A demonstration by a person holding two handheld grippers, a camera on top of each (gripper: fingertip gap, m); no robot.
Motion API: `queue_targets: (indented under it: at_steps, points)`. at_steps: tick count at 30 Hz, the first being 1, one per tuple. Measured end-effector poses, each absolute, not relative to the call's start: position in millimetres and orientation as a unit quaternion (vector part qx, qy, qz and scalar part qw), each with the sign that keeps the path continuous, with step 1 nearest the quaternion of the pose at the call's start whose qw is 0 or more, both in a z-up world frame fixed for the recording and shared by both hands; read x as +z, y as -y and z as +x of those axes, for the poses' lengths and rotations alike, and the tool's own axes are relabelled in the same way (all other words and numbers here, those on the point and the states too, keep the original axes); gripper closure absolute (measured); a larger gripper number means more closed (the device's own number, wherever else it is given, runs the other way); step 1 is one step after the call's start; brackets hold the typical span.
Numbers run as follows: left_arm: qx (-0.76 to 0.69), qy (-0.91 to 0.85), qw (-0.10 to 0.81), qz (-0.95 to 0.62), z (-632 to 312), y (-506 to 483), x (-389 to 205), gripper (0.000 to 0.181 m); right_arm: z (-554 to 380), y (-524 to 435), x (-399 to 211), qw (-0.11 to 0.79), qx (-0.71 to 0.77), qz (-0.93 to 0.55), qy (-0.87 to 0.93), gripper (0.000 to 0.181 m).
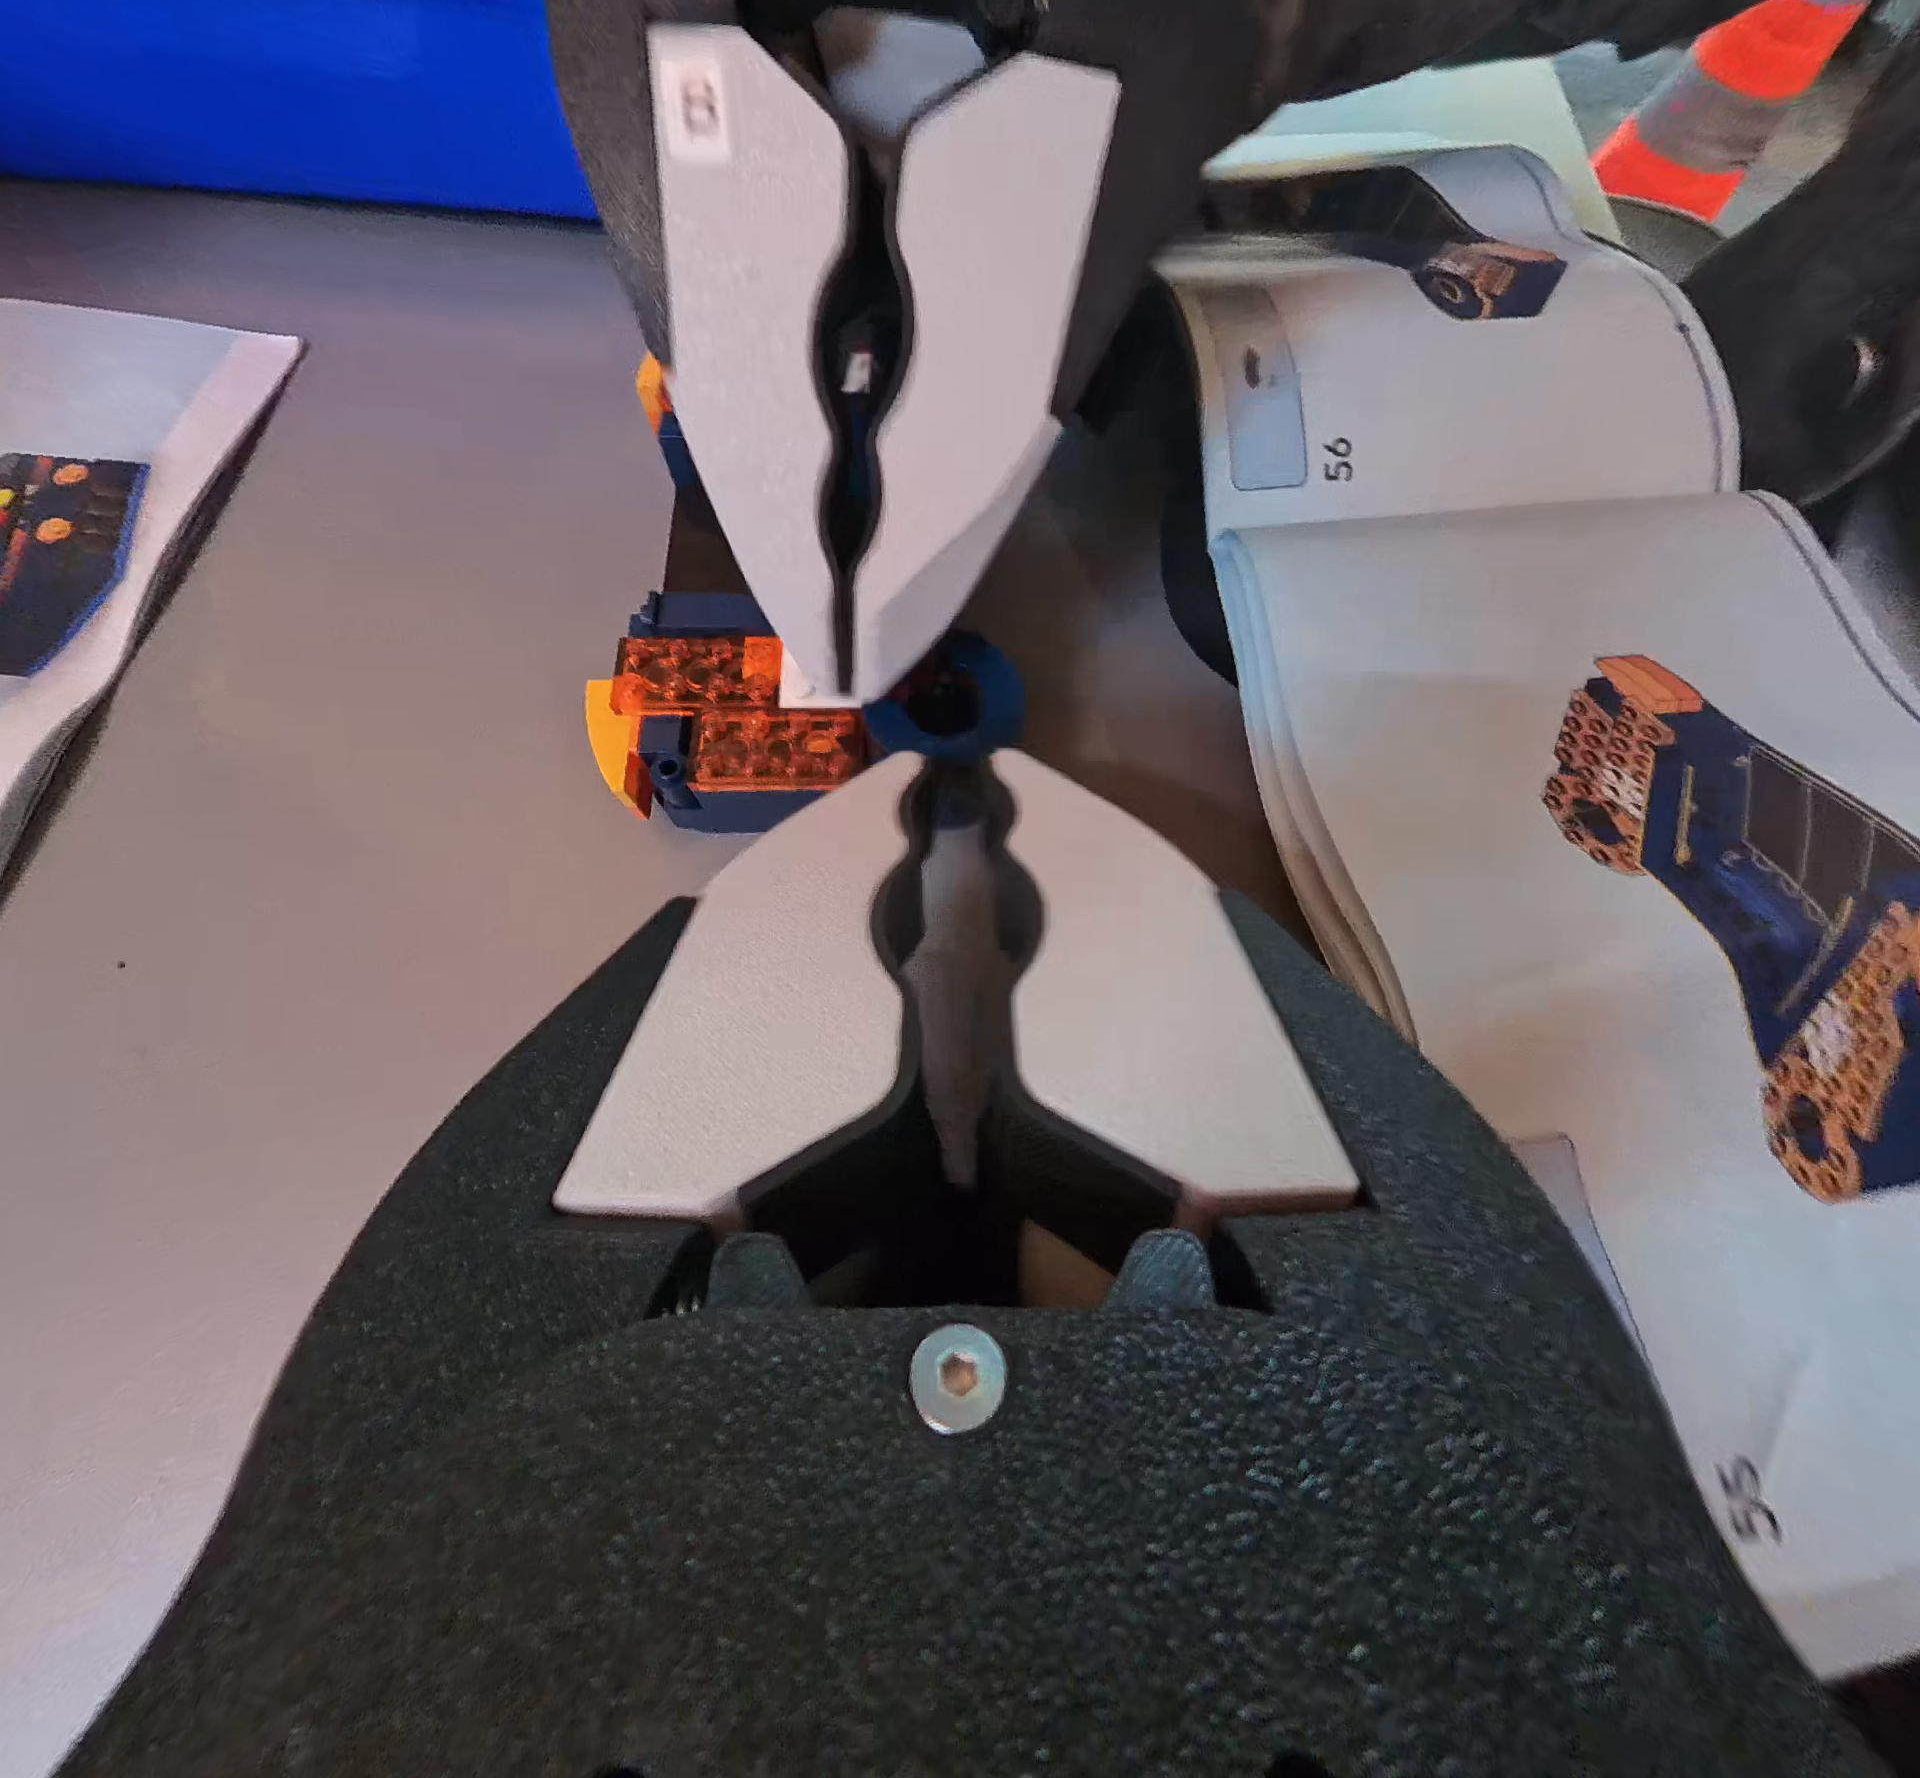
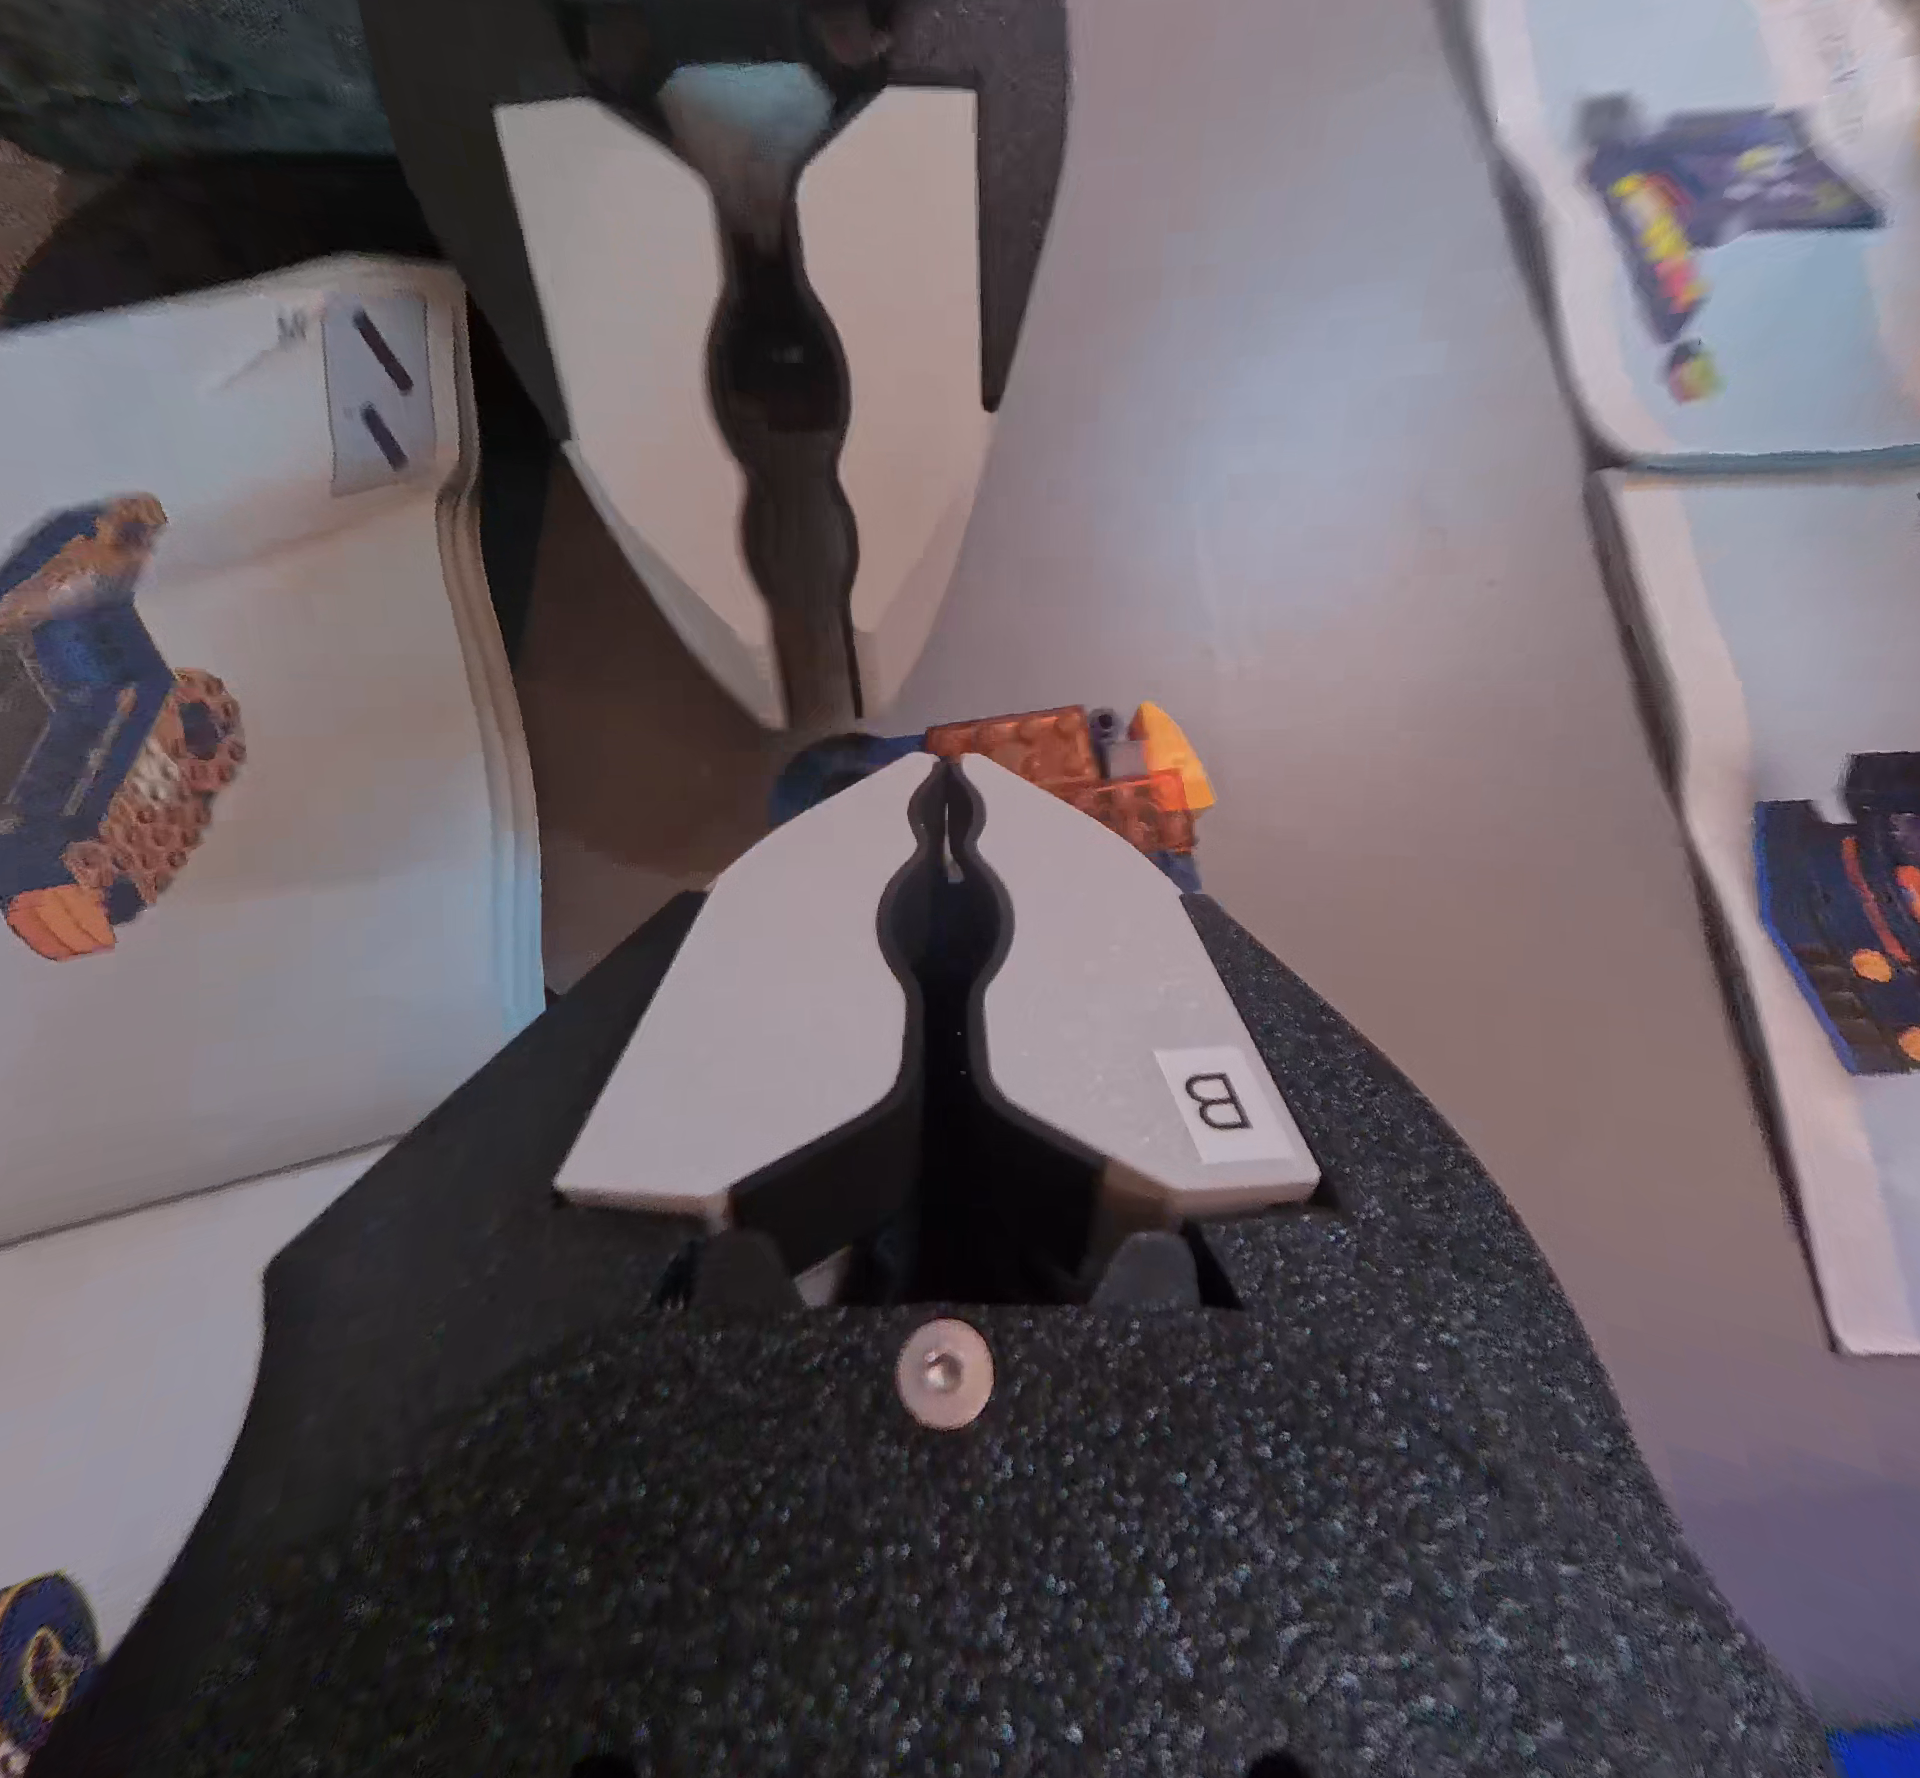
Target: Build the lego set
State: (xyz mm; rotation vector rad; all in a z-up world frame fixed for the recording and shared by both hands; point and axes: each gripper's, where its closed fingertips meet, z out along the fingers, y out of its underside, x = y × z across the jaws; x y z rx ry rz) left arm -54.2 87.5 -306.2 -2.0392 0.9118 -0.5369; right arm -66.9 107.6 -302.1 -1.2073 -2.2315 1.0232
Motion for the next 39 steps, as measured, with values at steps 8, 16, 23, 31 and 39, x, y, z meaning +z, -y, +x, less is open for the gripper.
queue_targets:
  at_steps: [8, 16, 23, 31, 39]
  points:
    - [-0.154, -0.409, 0.421, -0.795, -49, -90, -313, 0.147, -46, -101, -300, 0.205, 0.326, -0.359, 0.850, 0.159]
    - [-0.135, -0.413, 0.441, -0.785, -50, -94, -312, 0.162, -52, -93, -307, 0.206, 0.320, -0.331, 0.864, 0.165]
    - [-0.146, -0.408, 0.440, -0.787, -50, -93, -313, 0.164, -51, -90, -309, 0.167, 0.343, -0.362, 0.851, 0.170]
    - [-0.133, -0.434, 0.379, -0.806, -50, -86, -337, 0.179, -51, -92, -310, 0.137, 0.360, -0.385, 0.839, 0.175]
    - [-0.163, -0.365, 0.457, -0.794, -72, -94, -297, 0.166, -54, -92, -294, 0.180, 0.369, -0.375, 0.831, 0.168]
